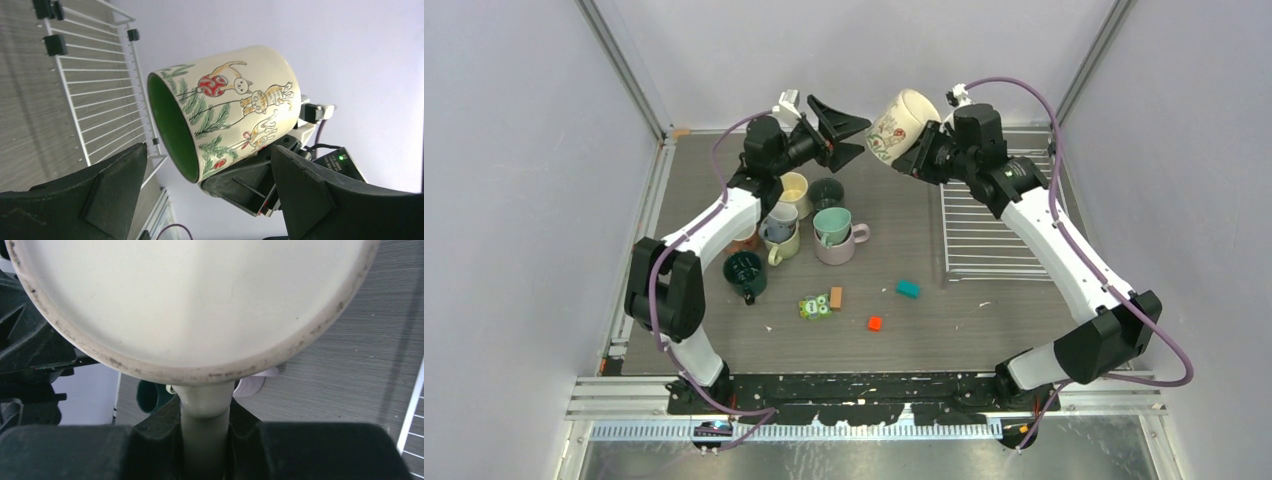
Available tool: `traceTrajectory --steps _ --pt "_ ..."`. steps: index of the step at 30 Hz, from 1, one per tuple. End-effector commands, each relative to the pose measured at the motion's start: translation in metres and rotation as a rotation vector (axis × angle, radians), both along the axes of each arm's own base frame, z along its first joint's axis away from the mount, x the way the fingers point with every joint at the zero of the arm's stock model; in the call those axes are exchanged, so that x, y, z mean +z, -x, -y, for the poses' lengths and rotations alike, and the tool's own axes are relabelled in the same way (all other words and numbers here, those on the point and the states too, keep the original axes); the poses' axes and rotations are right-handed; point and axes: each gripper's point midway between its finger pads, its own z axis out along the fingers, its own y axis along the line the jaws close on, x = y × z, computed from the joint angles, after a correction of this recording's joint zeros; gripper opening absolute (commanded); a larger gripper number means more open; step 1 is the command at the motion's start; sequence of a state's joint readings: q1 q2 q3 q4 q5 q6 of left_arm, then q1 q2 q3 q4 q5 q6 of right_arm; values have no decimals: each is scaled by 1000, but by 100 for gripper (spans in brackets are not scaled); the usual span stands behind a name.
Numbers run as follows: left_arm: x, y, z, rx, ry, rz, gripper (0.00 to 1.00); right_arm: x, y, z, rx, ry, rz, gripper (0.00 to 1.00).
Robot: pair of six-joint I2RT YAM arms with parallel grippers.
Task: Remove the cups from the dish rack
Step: Place the cup at the center of the board.
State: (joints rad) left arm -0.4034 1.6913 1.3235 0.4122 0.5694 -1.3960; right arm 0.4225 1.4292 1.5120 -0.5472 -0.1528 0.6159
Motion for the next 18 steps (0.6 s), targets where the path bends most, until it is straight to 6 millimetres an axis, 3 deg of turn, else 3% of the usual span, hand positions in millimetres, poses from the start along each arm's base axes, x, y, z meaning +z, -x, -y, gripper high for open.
traceTrajectory --steps 1,18 --pt "56 5 1 -51 158 129 93 101 -9 -20 60 -200 272 1" --pt "114 32 -11 -113 365 185 57 121 7 -64 292 -471 243 1"
